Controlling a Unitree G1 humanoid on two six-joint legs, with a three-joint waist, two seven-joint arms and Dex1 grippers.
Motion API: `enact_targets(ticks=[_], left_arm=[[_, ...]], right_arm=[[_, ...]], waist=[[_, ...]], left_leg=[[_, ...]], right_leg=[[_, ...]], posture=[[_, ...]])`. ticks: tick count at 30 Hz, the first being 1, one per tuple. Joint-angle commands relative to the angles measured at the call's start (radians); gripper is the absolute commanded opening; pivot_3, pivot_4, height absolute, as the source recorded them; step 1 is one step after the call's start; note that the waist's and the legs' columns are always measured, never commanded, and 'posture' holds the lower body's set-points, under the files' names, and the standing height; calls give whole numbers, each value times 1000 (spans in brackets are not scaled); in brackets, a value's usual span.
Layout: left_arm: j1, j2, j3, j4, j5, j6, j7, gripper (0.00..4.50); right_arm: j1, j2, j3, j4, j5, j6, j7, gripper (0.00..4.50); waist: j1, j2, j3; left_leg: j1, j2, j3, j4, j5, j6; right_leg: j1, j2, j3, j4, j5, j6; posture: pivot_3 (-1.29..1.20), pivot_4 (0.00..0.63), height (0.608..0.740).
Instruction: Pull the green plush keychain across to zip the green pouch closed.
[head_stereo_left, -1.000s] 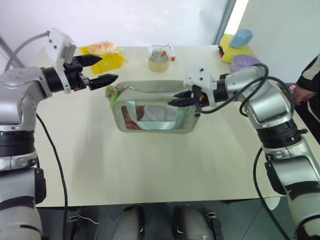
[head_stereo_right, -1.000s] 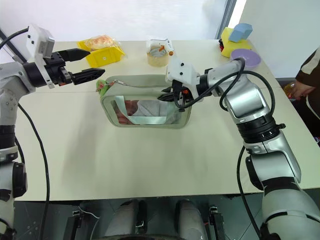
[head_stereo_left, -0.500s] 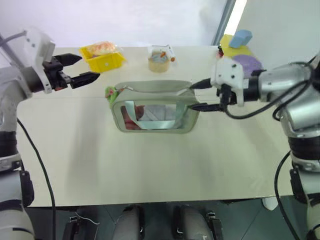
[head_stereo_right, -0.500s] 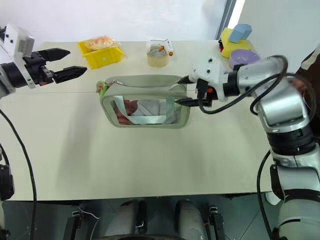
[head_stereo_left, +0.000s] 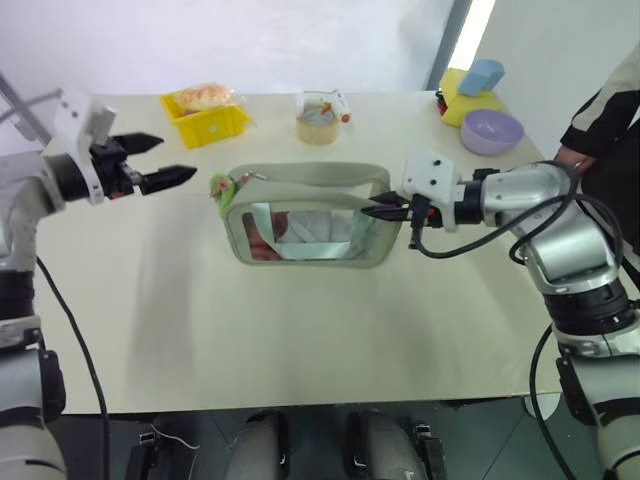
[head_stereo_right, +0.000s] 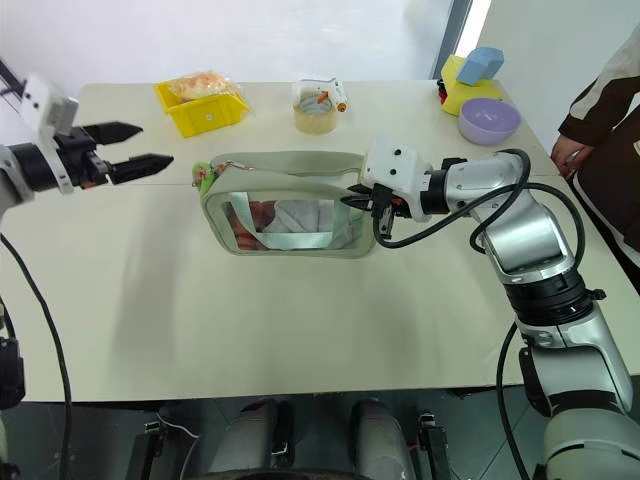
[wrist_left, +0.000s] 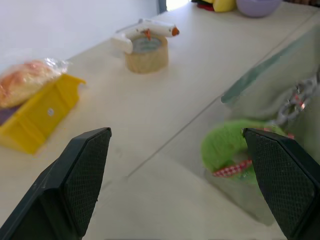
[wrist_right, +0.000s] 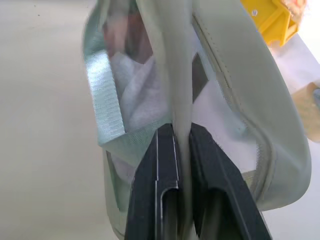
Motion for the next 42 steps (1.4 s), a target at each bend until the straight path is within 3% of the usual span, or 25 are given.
enact_targets(ticks=[1,11,14,21,32,35,40,42], left_arm=[[38,2,-32,-79,-1,-9,-36,4500],[-5,-91,-81,35,74,-140,13,4500],[-36,-105,-77,85,88,-169,24,3632],[-86,-104,-69,141,79,-193,-14,13],[-88,-107,-77,125,71,-187,-53,13],[-83,-103,-67,116,53,-177,-82,965],[-106,-88,-78,163,96,-204,-58,3454],[-117,-92,-78,182,102,-223,-61,3454]], right_arm=[[-4,3,-13,-38,10,-12,-1,23],[18,6,-15,-90,25,23,-5,23],[22,4,-16,-99,28,31,-5,0],[41,-1,-20,-120,29,41,-6,0],[40,-3,-19,-129,29,51,-11,0],[42,-4,-20,-134,29,56,-11,0],[47,-7,-20,-140,31,63,-10,0],[48,-8,-20,-143,31,65,-11,0]], waist=[[0,0,0],[0,0,0],[0,0,0],[0,0,0],[0,0,0],[0,0,0],[0,0,0],[0,0,0]], left_leg=[[0,0,0,0,0,0],[0,0,0,0,0,0],[0,0,0,0,0,0],[0,0,0,0,0,0],[0,0,0,0,0,0],[0,0,0,0,0,0],[0,0,0,0,0,0],[0,-1,0,0,0,0]], right_leg=[[0,0,0,0,0,0],[0,0,0,0,0,0],[0,0,0,1,0,0],[0,0,0,1,0,0],[0,0,0,1,0,0],[0,0,0,1,0,0],[0,0,0,1,0,0],[0,0,0,1,0,0]], posture=[[0,150,739],[0,150,739],[0,150,739],[0,150,739],[0,150,739],[0,150,739],[0,150,739],[0,150,739]])
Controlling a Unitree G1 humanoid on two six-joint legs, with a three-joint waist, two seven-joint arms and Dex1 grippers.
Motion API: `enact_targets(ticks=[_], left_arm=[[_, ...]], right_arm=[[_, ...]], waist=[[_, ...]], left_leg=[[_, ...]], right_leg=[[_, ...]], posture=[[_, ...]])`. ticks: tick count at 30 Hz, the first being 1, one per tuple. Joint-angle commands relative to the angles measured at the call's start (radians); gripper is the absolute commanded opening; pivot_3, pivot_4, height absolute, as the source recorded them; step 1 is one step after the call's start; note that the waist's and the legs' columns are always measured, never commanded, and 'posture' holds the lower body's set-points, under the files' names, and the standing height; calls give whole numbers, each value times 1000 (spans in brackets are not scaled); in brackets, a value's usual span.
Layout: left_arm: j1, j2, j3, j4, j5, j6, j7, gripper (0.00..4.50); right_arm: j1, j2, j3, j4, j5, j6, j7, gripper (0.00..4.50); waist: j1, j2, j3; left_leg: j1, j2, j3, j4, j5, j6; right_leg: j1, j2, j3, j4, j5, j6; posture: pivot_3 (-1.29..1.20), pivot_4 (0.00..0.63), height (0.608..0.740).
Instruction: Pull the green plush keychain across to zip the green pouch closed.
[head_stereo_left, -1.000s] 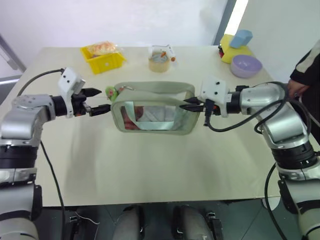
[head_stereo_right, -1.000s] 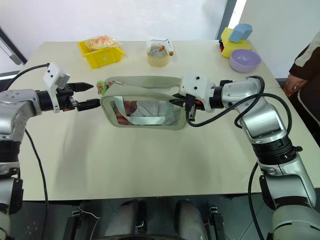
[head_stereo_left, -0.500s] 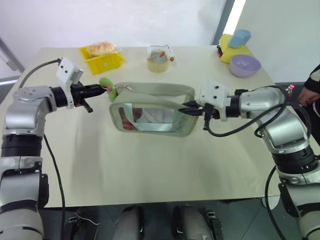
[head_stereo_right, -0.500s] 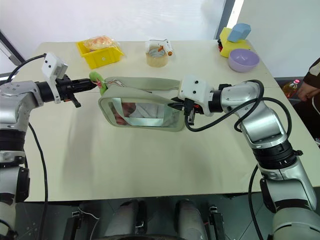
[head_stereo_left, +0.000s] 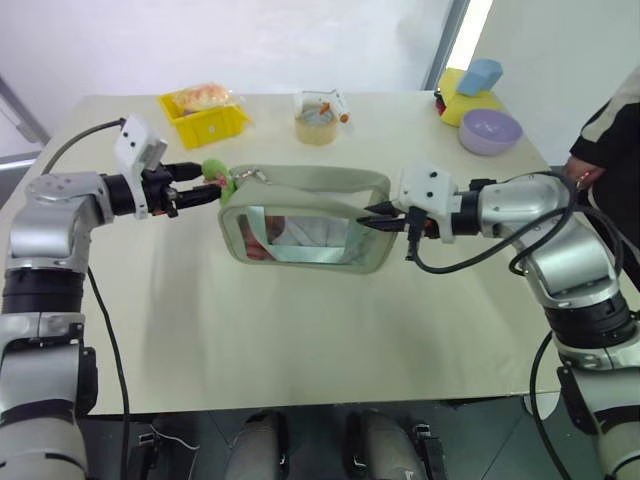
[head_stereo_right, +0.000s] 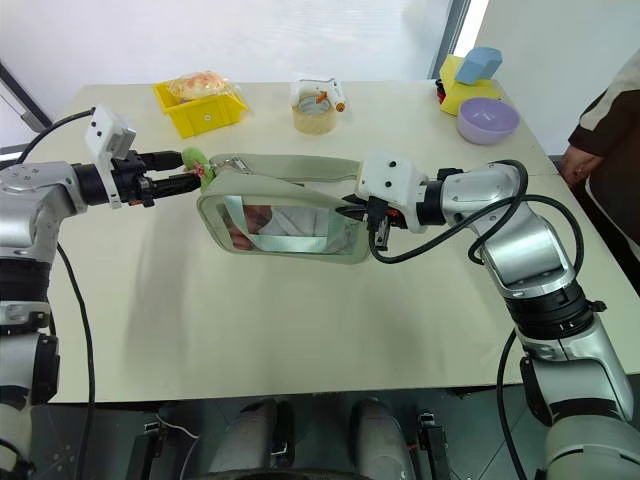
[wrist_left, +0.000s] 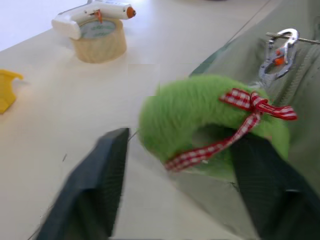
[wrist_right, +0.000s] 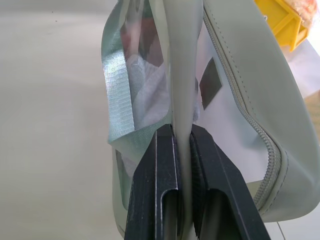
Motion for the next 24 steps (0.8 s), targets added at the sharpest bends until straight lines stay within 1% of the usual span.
enact_targets(ticks=[1,5,8,11,12,13,16,19,24], left_arm=[[-46,10,20,25,15,-46,9,3454],[-87,-27,10,93,45,-103,42,3454],[-91,-41,8,98,38,-113,17,3454],[-86,-39,15,84,23,-100,-10,2626],[-81,-32,17,74,17,-94,-26,2162],[-77,-24,22,62,9,-83,-39,1555],[-79,-13,37,41,-8,-50,-54,46],[-82,-11,39,24,-12,-32,-49,11],[-116,-8,67,-84,-100,113,-71,11]], right_arm=[[1,-9,-15,-39,17,2,1,0],[1,-10,-13,-46,23,10,-2,0],[3,-10,-13,-49,24,11,-4,0],[4,-12,-13,-53,27,15,-6,0],[3,-13,-14,-53,28,17,-8,0],[3,-13,-15,-52,28,17,-9,0],[0,-9,-18,-48,29,19,-16,0],[-3,-5,-15,-42,28,14,-21,0],[-23,5,-9,-29,24,12,-28,0]], waist=[[0,0,0],[1,0,0],[0,0,0],[0,0,0],[0,0,0],[0,0,0],[0,0,0],[0,0,0],[-1,0,0]], left_leg=[[0,0,0,0,0,0],[0,0,0,0,0,0],[0,0,0,0,0,0],[0,0,0,0,0,0],[0,0,0,0,0,0],[0,0,0,0,0,0],[0,0,0,0,0,0],[0,0,0,0,0,0],[0,0,0,0,0,0]], right_leg=[[0,0,0,0,0,0],[0,0,0,0,0,0],[0,0,0,0,0,0],[0,0,0,0,0,0],[0,0,0,0,0,0],[0,0,0,0,0,0],[0,0,0,0,0,0],[0,0,0,0,0,0],[0,0,0,0,0,0]], posture=[[0,150,739],[0,150,739],[0,150,739],[0,150,739],[0,150,739],[0,150,739],[0,150,739],[0,150,739],[0,150,739]])
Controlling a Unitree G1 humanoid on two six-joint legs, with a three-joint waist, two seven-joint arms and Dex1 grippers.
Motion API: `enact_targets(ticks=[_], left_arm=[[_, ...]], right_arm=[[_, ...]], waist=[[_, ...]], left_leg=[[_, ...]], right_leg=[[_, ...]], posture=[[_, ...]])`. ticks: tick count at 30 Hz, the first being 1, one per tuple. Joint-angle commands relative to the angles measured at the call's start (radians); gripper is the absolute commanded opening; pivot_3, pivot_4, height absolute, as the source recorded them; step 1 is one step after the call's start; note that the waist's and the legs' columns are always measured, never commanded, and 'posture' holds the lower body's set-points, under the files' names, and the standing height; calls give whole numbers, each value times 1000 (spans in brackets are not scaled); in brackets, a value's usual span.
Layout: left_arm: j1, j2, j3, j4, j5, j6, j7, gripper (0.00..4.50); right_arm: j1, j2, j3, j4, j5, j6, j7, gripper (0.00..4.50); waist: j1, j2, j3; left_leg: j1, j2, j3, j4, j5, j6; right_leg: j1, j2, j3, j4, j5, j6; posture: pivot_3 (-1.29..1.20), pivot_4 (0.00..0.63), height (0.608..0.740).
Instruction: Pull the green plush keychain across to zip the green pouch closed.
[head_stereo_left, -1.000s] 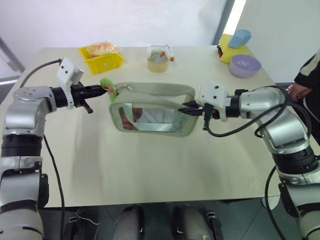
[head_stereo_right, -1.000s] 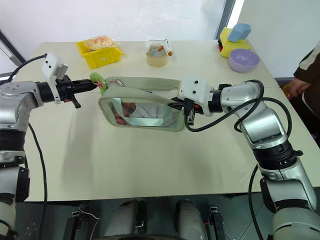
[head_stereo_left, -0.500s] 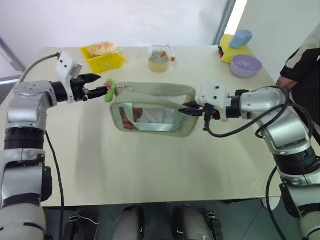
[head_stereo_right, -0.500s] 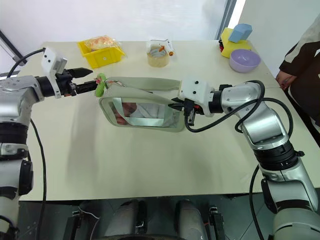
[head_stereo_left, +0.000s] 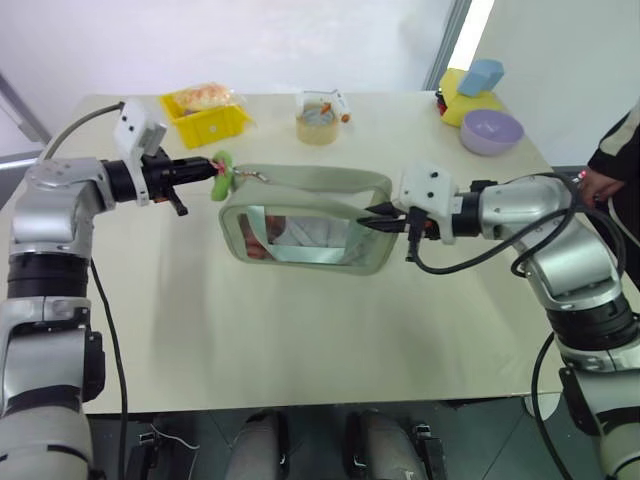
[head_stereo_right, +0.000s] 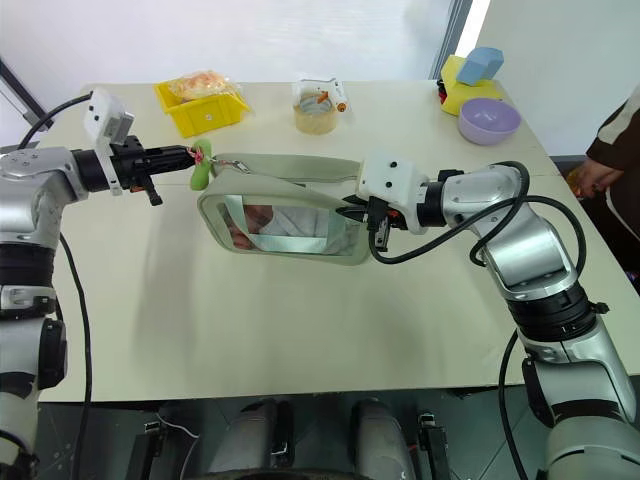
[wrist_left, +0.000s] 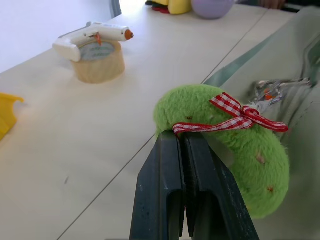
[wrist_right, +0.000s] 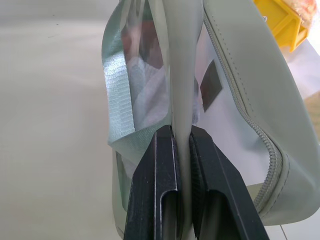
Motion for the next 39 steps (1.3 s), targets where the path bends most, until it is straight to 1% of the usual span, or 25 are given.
enact_targets(ticks=[1,4,5,8,12,13,15,20,22,24,26,28,31,33,34,38,39], left_arm=[[-53,23,46,-107,-83,91,-19,11],[-61,10,24,-205,-121,154,-23,11],[-59,-8,14,-237,-126,170,-5,11],[-43,-35,-5,-300,-133,182,11,11],[-36,-79,-57,-302,-54,106,77,11],[-37,-81,-60,-292,-47,92,78,290],[-38,-80,-65,-282,-39,71,74,996],[-47,-49,-67,-271,-17,43,58,3570],[-64,-16,-57,-263,-11,52,53,4431],[-70,24,-45,-261,-16,56,29,4431],[-56,94,-23,-274,-20,82,10,4431],[8,168,4,-352,-68,148,-35,4431],[142,236,26,-500,-133,214,-79,4431],[221,238,34,-553,-129,205,-55,4431],[244,225,28,-552,-105,183,-23,4431],[281,181,-2,-515,-34,100,49,4431],[279,163,-12,-482,-17,71,60,4205]], right_arm=[[-26,10,-8,-15,8,-8,-6,0],[-28,12,-8,-10,6,-11,-8,0],[-28,12,-9,-10,6,-11,-9,0],[-29,15,-8,-7,4,-13,-11,0],[-16,11,-13,-14,2,-11,-17,0],[-13,10,-14,-15,2,-11,-18,0],[-8,7,-15,-19,3,-11,-19,0],[-5,6,-13,-15,-2,-16,-24,0],[-4,7,-13,-10,-2,-21,-23,0],[-3,8,-12,-6,-1,-26,-21,0],[-1,11,-9,1,-3,-36,-20,0],[0,14,-8,10,-3,-47,-19,0],[-3,20,-5,23,-4,-61,-18,0],[-8,27,-2,30,-2,-64,-17,0],[-10,29,0,33,-2,-67,-15,0],[-12,32,4,42,-3,-73,-11,0],[-13,33,5,46,-5,-77,-9,0]], waist=[[0,0,0],[0,0,0],[0,0,0],[1,0,0],[1,0,0],[1,0,0],[0,0,0],[1,0,0],[1,0,0],[0,0,0],[-1,0,0],[-5,0,0],[-3,0,0],[3,0,0],[5,0,-1],[3,0,-1],[2,0,-1]], left_leg=[[0,0,0,0,0,0],[0,0,0,0,0,0],[0,0,0,0,0,0],[0,0,-1,0,0,0],[0,0,-1,0,0,0],[0,0,-1,0,0,0],[0,0,-1,0,0,0],[0,0,0,0,0,0],[0,0,-1,0,0,0],[0,0,-1,0,0,0],[0,0,0,0,0,0],[0,0,-1,0,0,0],[0,1,-1,0,0,0],[1,1,-2,0,0,0],[2,1,-1,0,0,0],[2,0,-2,0,0,0],[2,0,-1,0,0,0]], right_leg=[[0,0,0,0,0,0],[0,0,0,0,0,0],[0,0,0,0,0,0],[0,0,0,1,0,0],[0,0,0,1,0,0],[0,0,0,1,0,0],[0,0,0,1,0,0],[0,0,0,1,0,0],[0,0,0,1,0,0],[0,0,0,1,0,0],[0,0,0,1,0,0],[0,0,0,1,0,0],[0,0,1,1,0,0],[1,0,1,1,0,0],[2,0,1,1,0,0],[2,0,1,0,0,0],[2,0,1,0,0,0]], posture=[[0,150,739],[0,150,739],[0,150,739],[0,150,739],[0,150,739],[0,150,739],[0,150,739],[0,150,739],[0,150,739],[0,150,739],[0,150,739],[0,150,739],[0,150,739],[0,150,739],[0,150,739],[0,150,739],[0,150,739]])
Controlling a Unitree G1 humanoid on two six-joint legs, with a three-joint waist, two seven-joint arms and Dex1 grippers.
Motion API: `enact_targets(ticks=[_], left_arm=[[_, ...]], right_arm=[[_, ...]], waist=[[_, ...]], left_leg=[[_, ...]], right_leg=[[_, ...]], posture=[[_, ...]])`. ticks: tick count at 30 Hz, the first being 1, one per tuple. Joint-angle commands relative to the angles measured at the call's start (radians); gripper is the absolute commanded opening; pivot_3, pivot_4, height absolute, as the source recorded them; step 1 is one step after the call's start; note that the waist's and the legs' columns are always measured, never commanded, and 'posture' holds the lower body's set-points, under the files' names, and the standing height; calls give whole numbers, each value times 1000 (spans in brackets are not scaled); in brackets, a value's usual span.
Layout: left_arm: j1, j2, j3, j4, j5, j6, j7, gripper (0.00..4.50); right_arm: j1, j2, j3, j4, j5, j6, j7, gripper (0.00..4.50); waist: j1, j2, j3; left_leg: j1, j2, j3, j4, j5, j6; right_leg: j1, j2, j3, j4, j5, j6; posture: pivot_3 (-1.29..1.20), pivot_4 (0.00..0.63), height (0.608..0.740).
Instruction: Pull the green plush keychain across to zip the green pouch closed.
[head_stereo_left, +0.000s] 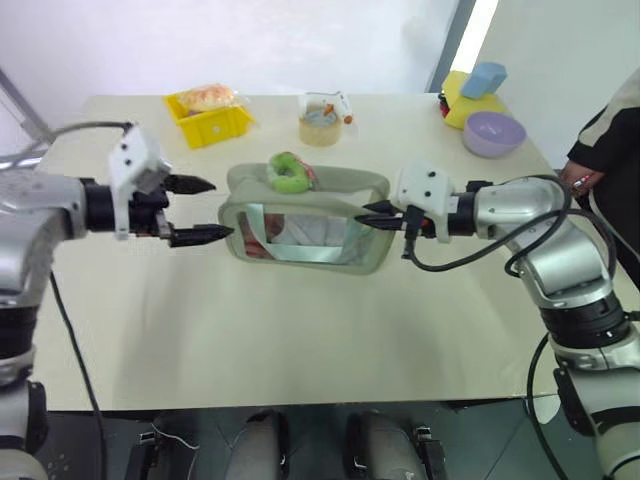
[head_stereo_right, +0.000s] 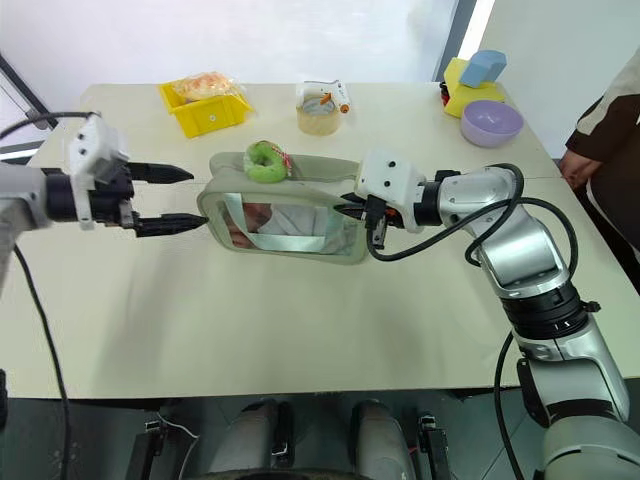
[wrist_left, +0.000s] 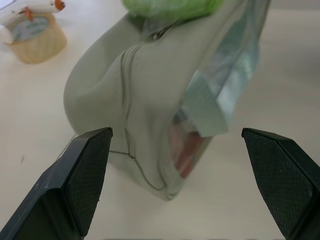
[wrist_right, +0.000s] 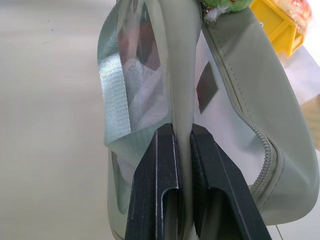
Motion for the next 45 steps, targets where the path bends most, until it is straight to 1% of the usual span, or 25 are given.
enact_targets(ticks=[1,2,4,5,6,7,8,9,11,15,16,18,19,20,22,24,27,29,32,37,38,39,40,44,45], left_arm=[[-19,-36,-11,66,54,-96,49,3893],[-28,-54,-12,94,55,-108,56,3559],[-39,-72,-12,120,50,-122,48,2484],[-42,-75,-13,124,46,-125,40,2082],[-44,-77,-15,127,43,-128,32,1513],[-45,-79,-17,128,40,-130,23,1069],[-45,-79,-19,130,38,-130,17,442],[-45,-79,-20,131,38,-130,13,28],[-40,-84,-29,131,40,-126,7,28],[-38,-85,-44,116,37,-113,-6,0],[-36,-84,-43,108,30,-107,-9,0],[-30,-81,-42,95,24,-102,-15,0],[-26,-79,-40,90,23,-101,-17,0],[-24,-78,-39,86,23,-100,-18,0],[-25,-80,-38,85,27,-101,-17,0],[-30,-82,-40,88,31,-103,-17,0],[-39,-83,-43,93,36,-105,-15,0],[-44,-85,-44,95,36,-104,-15,0],[-44,-84,-43,90,35,-101,-11,0],[-38,-79,-36,86,36,-100,-1,0],[-38,-79,-35,85,36,-99,1,0],[-38,-79,-34,86,35,-98,2,0],[-37,-78,-33,85,34,-97,4,0],[-39,-82,-35,94,40,-104,13,0],[-42,-85,-37,98,42,-106,15,0]], right_arm=[[-17,8,1,2,-1,-21,5,0],[-17,9,2,5,-1,-23,7,0],[-18,11,3,9,-3,-27,7,0],[-18,12,4,10,-3,-27,6,0],[-18,12,3,10,-2,-27,5,0],[-19,12,3,9,-2,-24,4,0],[-20,12,2,8,-1,-22,3,0],[-20,13,2,6,-1,-20,2,0],[-22,10,-3,-2,3,-4,0,0],[-65,-15,-27,-7,42,60,32,1601],[-83,-20,-27,0,40,61,37,2177],[-117,-25,-27,15,40,67,48,3104],[-159,-16,-35,26,65,88,63,3571],[-189,-9,-41,33,84,103,74,3571],[-282,80,-73,67,155,173,32,3571],[-323,135,-76,83,179,206,7,3571],[-333,184,-37,91,166,202,-15,3571],[-337,223,-8,147,132,161,-39,3571],[-337,242,23,216,93,99,-36,3571],[-332,242,49,240,82,78,-4,3571],[-329,241,54,240,79,75,2,3063],[-328,240,55,241,78,74,8,2802],[-327,240,56,240,79,73,12,2338],[-335,234,53,246,82,78,25,302],[-333,230,56,245,77,74,29,142]], waist=[[-1,0,0],[-1,0,0],[-2,0,0],[-2,0,0],[-2,0,0],[-2,0,0],[-2,0,0],[-2,0,0],[-2,0,0],[1,0,0],[1,0,0],[0,0,0],[0,0,0],[-1,0,0],[-4,0,0],[-5,0,0],[-1,0,0],[-1,0,0],[-2,0,0],[-4,0,0],[-3,0,0],[-4,0,0],[-4,0,0],[-3,0,0],[-3,0,0]], left_leg=[[0,0,0,0,0,0],[0,0,1,0,0,0],[0,0,1,0,0,0],[0,0,1,0,0,0],[0,0,1,0,0,0],[0,0,1,0,0,0],[0,0,1,0,0,0],[0,0,1,0,0,0],[0,0,1,0,0,0],[0,0,1,0,0,0],[0,0,1,0,0,0],[0,0,1,0,0,0],[0,0,1,0,0,0],[0,0,1,0,0,0],[0,0,1,0,0,0],[0,0,1,0,0,0],[0,1,1,0,0,0],[0,-1,1,0,0,0],[0,-1,1,0,0,0],[0,-1,1,0,0,0],[0,-1,1,0,0,0],[0,-1,1,0,0,0],[0,-1,1,0,0,0],[0,-1,1,0,0,0],[0,-1,1,0,0,0]], right_leg=[[0,0,0,0,0,0],[0,0,0,0,0,0],[0,0,0,0,0,0],[0,0,0,0,0,0],[0,0,0,0,0,0],[0,0,0,0,0,0],[0,0,0,0,0,0],[0,0,0,0,0,0],[0,0,0,0,0,0],[0,0,0,0,0,0],[0,0,0,0,0,0],[0,0,0,0,0,0],[0,0,0,0,0,0],[0,0,0,0,0,0],[0,0,0,0,0,0],[-1,0,0,1,0,0],[-1,0,-1,2,0,0],[-1,-1,0,2,0,0],[-1,-1,0,2,0,0],[-1,-1,0,2,0,0],[-1,-1,0,3,0,0],[-1,-1,0,3,0,0],[-1,-1,0,3,0,0],[-1,-1,0,3,0,0],[-1,-1,0,3,0,0]], posture=[[0,150,739],[0,150,739],[0,150,739],[0,150,739],[0,150,739],[0,150,739],[0,150,739],[0,150,739],[0,150,739],[0,150,739],[0,150,739],[0,150,739],[0,150,739],[0,150,739],[0,150,739],[0,150,739],[0,150,739],[0,150,739],[0,150,739],[0,150,739],[0,150,739],[0,150,739],[0,150,739],[0,150,739],[0,150,739]])
